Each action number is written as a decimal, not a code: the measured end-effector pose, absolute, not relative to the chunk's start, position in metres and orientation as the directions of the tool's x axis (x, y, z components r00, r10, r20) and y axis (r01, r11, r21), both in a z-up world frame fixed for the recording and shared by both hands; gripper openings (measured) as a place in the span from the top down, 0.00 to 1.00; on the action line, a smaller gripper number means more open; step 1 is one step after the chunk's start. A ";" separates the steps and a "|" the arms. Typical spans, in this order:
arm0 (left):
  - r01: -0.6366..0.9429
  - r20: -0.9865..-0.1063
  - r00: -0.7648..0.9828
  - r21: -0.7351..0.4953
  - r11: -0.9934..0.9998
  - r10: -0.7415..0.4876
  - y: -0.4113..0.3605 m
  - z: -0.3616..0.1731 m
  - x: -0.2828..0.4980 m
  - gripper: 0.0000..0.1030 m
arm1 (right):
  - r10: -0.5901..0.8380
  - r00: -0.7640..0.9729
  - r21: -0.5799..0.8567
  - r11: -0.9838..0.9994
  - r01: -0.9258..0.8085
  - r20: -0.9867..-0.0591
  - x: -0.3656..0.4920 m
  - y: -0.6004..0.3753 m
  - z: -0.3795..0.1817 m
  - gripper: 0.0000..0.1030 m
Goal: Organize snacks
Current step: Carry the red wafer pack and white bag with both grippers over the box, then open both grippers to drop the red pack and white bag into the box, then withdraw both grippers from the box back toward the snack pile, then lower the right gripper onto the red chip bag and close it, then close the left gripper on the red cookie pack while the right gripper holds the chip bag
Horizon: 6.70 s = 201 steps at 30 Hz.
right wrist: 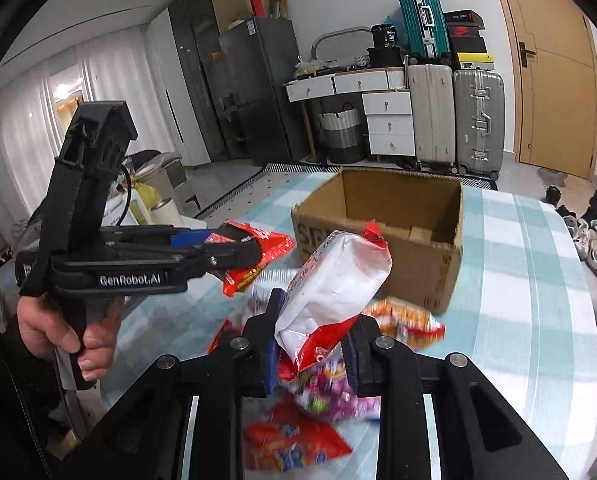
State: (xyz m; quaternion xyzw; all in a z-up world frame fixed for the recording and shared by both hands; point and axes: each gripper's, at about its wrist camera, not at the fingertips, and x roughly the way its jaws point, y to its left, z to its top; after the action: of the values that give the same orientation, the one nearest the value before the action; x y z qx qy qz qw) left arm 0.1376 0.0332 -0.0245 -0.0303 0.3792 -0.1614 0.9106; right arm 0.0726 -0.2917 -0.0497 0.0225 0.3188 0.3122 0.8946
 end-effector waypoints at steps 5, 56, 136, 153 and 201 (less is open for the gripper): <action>0.273 -0.683 0.662 -0.163 0.948 -0.308 0.031 -0.007 0.170 0.60 | 0.576 0.603 0.239 0.802 -0.547 -0.552 0.102 -0.288 -0.034 0.75; 0.234 -0.771 0.564 -0.195 0.953 -0.296 0.021 -0.029 0.307 0.34 | 0.443 0.658 0.160 0.881 -0.445 -0.609 0.220 -0.304 -0.042 0.30; 0.032 -0.732 0.674 -0.101 0.994 -0.096 0.060 -0.071 -0.003 0.01 | 0.467 0.634 0.202 0.872 -0.446 -0.617 -0.043 -0.276 -0.099 0.03; 0.029 -0.786 0.609 -0.114 0.993 -0.108 0.066 -0.118 0.037 0.01 | 0.500 0.522 0.255 0.844 -0.472 -0.690 0.012 -0.252 -0.153 0.03; 0.007 -0.856 0.506 -0.123 0.992 -0.110 0.056 -0.159 0.093 0.01 | 0.638 0.464 0.451 0.766 -0.457 -0.614 0.017 -0.288 -0.164 0.49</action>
State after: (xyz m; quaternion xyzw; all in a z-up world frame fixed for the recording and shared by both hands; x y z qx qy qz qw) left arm 0.0934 0.0562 -0.1587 -0.0518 0.4959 -0.0336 0.8662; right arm 0.0166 -0.2877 -0.1638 0.1118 0.4048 0.3230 0.8481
